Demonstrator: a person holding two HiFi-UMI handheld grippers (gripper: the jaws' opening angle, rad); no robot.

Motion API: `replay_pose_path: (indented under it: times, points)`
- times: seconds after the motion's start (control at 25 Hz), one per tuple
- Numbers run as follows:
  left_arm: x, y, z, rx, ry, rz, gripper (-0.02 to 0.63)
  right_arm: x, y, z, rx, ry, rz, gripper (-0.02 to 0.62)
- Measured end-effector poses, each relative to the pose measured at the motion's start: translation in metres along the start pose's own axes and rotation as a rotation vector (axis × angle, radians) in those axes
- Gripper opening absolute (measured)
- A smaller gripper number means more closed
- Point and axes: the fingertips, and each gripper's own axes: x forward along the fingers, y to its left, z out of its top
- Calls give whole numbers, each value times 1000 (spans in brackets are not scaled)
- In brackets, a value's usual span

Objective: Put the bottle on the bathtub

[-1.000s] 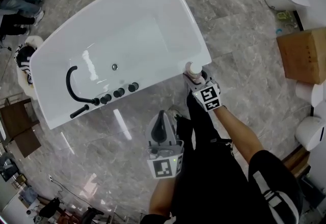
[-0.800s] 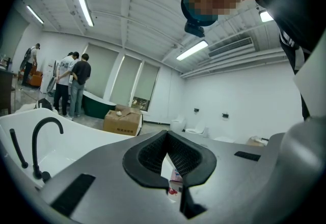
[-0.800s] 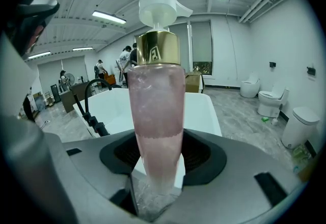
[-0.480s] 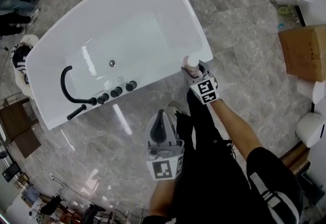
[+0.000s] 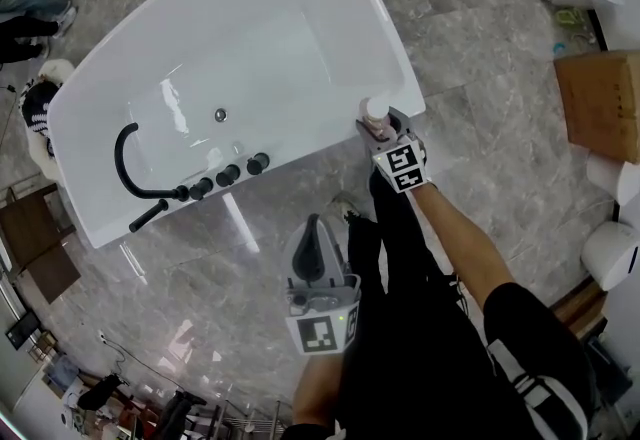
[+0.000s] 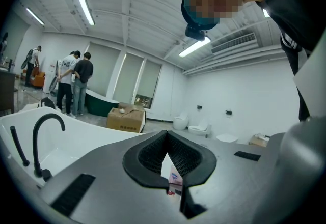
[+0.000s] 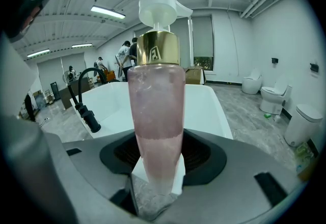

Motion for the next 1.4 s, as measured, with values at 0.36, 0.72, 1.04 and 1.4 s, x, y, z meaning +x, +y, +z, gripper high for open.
replay_pose_path:
  times: [0.36,0.72,1.04,1.4]
  points:
    - [5,2,-9,-14,16,24,14,19,-4,-7,10,0,3,225]
    - [11,0,-14,-12,28,5,14,25,-1,-11,3,-11,3,225]
    - [15,1,-14,-27,23,4,14,16,4,-22,-39,-9,-6,225]
    - [13,8,-10,-44,22,13,14,12,6,-24,-41,-9,-27,225]
